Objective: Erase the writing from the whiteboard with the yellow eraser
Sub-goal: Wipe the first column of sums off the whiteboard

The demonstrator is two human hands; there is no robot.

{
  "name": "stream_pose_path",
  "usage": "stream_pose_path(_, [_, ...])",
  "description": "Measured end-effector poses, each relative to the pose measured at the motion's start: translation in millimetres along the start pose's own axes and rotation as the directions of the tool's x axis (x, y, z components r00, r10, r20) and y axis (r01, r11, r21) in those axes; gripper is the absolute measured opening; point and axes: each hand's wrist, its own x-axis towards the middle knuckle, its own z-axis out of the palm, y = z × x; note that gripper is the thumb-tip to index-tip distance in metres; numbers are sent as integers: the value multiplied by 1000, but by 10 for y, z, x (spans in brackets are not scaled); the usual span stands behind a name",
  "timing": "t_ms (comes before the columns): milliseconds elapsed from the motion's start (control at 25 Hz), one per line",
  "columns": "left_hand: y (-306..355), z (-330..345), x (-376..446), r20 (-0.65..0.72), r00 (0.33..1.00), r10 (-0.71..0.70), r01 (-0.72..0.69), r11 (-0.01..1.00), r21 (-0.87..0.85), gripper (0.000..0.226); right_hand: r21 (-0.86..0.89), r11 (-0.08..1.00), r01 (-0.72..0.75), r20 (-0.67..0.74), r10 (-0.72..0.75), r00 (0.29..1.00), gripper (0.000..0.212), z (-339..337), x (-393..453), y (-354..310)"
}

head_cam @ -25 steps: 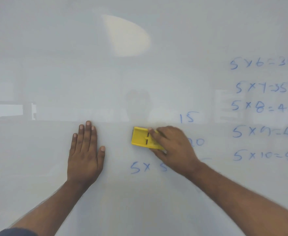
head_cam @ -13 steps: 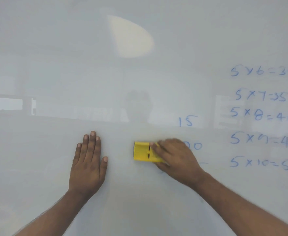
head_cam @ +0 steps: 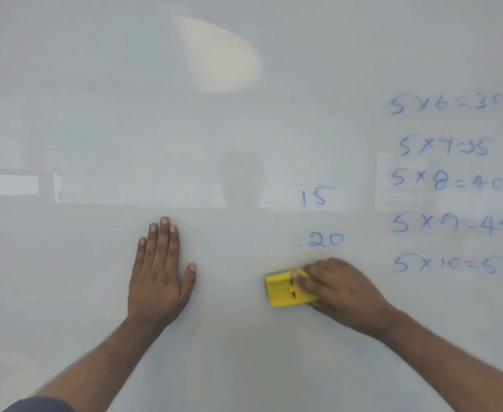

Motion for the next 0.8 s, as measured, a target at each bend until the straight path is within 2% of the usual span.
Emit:
stream_pose_path(200, [366, -10, 535, -98, 992, -84, 81, 996, -32, 74, -33, 980, -194, -108, 190, 976, 50, -299, 502, 613])
stream_pose_path(280, [402, -2, 651, -116, 991, -73, 71, 997, -15, 74, -41, 978, -204, -128, 197, 972, 52, -399, 755, 796])
stream_pose_path(480, [531, -38, 934, -146, 989, -31, 30, 1000, -6, 74, 63, 935, -348, -209, 353, 912, 59, -529, 1128, 1065])
stream_pose_path(640, [941, -45, 1194, -144, 978, 152, -156, 988, -16, 69, 56, 964, -260, -187, 266, 946, 53, -337, 643, 773])
stream_pose_path(800, [1263, -17, 1366, -144, 986, 80, -86, 996, -38, 68, 11, 992, -123, -73, 123, 990, 46, -296, 50, 650])
